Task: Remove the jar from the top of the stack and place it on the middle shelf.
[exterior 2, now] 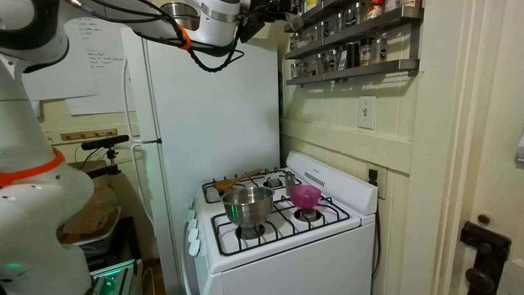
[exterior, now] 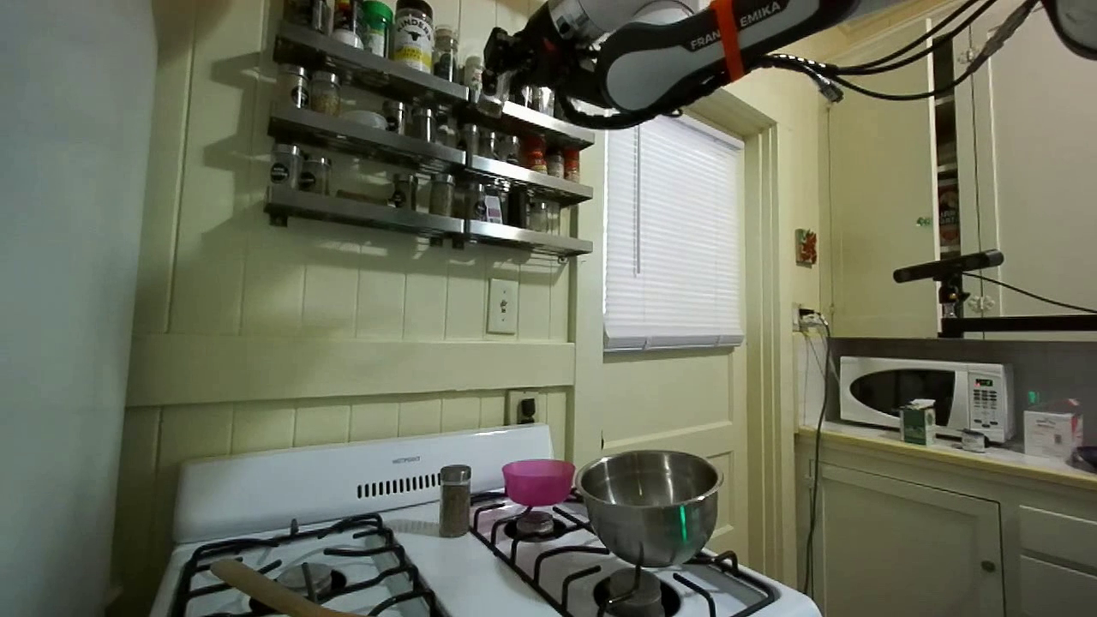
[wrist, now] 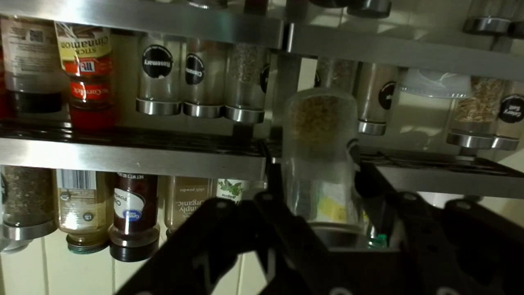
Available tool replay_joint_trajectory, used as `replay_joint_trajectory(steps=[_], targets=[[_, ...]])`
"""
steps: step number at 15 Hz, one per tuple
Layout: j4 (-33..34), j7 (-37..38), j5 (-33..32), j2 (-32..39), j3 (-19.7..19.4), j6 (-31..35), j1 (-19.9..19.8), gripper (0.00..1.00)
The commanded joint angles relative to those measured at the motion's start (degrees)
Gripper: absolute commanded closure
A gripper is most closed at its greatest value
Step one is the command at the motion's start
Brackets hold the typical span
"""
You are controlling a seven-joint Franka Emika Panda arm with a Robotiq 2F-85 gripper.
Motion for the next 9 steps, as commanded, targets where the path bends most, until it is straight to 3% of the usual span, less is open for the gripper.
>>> replay_joint_trajectory(steps=[1,8,9], targets=[[8.90,6.68,-9.95,7.34,2.71,1.62,-1.54,0.76],[20.33,19.33,-28.68,17.78,1.67,0.29,2.48,0.76],[15.45,15.90,-24.16,13.99,1.92,0.09,0.63,0.51]])
